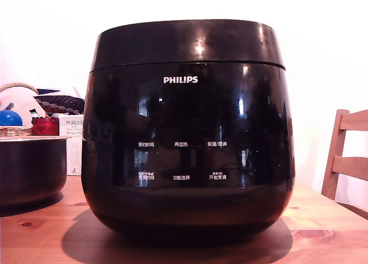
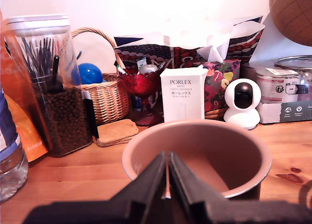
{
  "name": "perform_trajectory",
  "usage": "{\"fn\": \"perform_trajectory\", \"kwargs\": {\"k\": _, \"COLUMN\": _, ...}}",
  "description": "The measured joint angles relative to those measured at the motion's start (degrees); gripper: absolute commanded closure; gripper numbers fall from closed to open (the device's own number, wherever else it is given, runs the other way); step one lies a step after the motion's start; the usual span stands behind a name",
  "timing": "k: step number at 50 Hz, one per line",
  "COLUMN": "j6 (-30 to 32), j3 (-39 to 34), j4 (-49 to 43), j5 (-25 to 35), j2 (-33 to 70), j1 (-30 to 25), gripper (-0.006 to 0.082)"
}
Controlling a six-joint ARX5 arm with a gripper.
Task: Open the rice cooker by pressing the large metal button on the top of its lid with medium force
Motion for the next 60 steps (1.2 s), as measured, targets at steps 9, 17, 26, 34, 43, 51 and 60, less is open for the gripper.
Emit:
{"fn": "perform_trajectory", "kwargs": {"k": 9, "j6": 0.11, "j3": -0.44, "j4": 2.12, "j5": 2.62, "j2": -0.04, "j1": -0.94, "gripper": 0.0786}}
{"fn": "perform_trajectory", "kwargs": {"k": 17, "j6": 0.09, "j3": -0.44, "j4": 2.56, "j5": 3.08, "j2": -0.04, "j1": -0.94, "gripper": 0.0786}}
{"fn": "perform_trajectory", "kwargs": {"k": 26, "j6": -0.63, "j3": -0.44, "j4": 11.89, "j5": 10.03, "j2": -0.04, "j1": -0.94, "gripper": 0.0786}}
{"fn": "perform_trajectory", "kwargs": {"k": 34, "j6": -10.71, "j3": 0.02, "j4": 16.17, "j5": 16.37, "j2": -0.07, "j1": -0.94, "gripper": 0.0786}}
{"fn": "perform_trajectory", "kwargs": {"k": 43, "j6": -21.07, "j3": 4.46, "j4": 13.29, "j5": 30.73, "j2": -0.07, "j1": -2.4, "gripper": 0.0786}}
{"fn": "perform_trajectory", "kwargs": {"k": 51, "j6": -26.03, "j3": 9.35, "j4": 12.39, "j5": 40.46, "j2": 0.37, "j1": -4.92, "gripper": 0.0786}}
{"fn": "perform_trajectory", "kwargs": {"k": 60, "j6": -28.35, "j3": 10.8, "j4": 12.55, "j5": 45.0, "j2": 8.24, "j1": -8.37, "gripper": 0.0786}}
